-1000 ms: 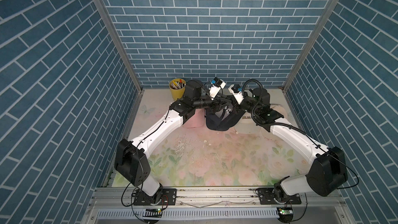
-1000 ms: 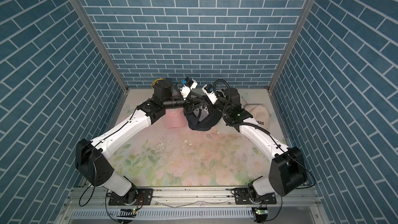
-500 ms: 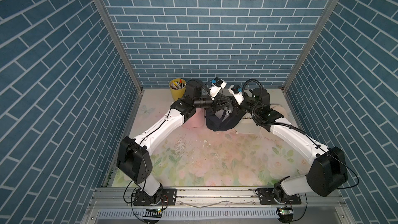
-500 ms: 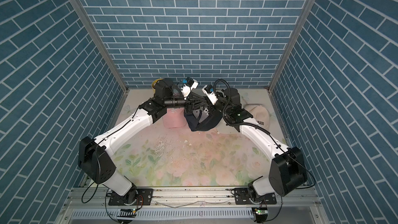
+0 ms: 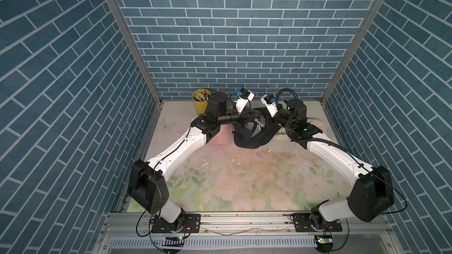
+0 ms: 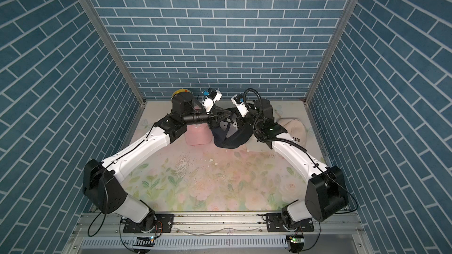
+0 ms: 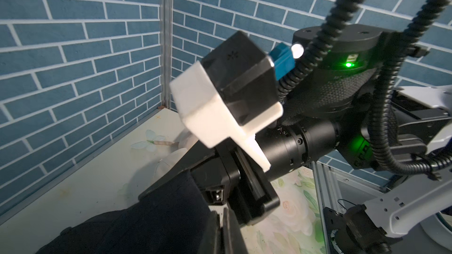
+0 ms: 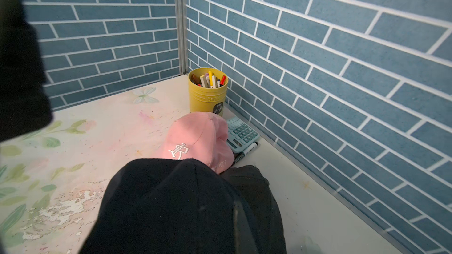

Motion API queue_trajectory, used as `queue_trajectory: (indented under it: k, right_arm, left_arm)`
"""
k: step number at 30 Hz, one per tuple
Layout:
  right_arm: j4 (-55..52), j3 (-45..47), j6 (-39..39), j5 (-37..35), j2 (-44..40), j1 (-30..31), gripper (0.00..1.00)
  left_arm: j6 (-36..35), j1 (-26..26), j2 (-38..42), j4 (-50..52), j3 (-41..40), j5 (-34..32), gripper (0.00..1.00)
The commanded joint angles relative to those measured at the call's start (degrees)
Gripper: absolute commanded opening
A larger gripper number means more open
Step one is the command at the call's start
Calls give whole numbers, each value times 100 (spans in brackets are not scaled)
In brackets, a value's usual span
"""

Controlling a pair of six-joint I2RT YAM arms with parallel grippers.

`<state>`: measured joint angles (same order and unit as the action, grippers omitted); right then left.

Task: Open the adjustable buckle of the baseball cap
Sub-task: Open the adjustable buckle on the baseball cap.

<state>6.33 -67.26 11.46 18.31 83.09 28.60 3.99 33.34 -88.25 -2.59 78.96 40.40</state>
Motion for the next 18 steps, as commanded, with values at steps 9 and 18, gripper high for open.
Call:
queue_trajectory:
  k: [9, 18]
  right_arm:
    - [1, -428, -1006, -672, 255, -251, 0]
    - [-88, -552, -1137, -495, 273, -266, 0]
  left_arm:
    - [79, -12, 890, -813, -801, -1087, 0]
    - [19, -12, 803, -669, -634, -1420, 8]
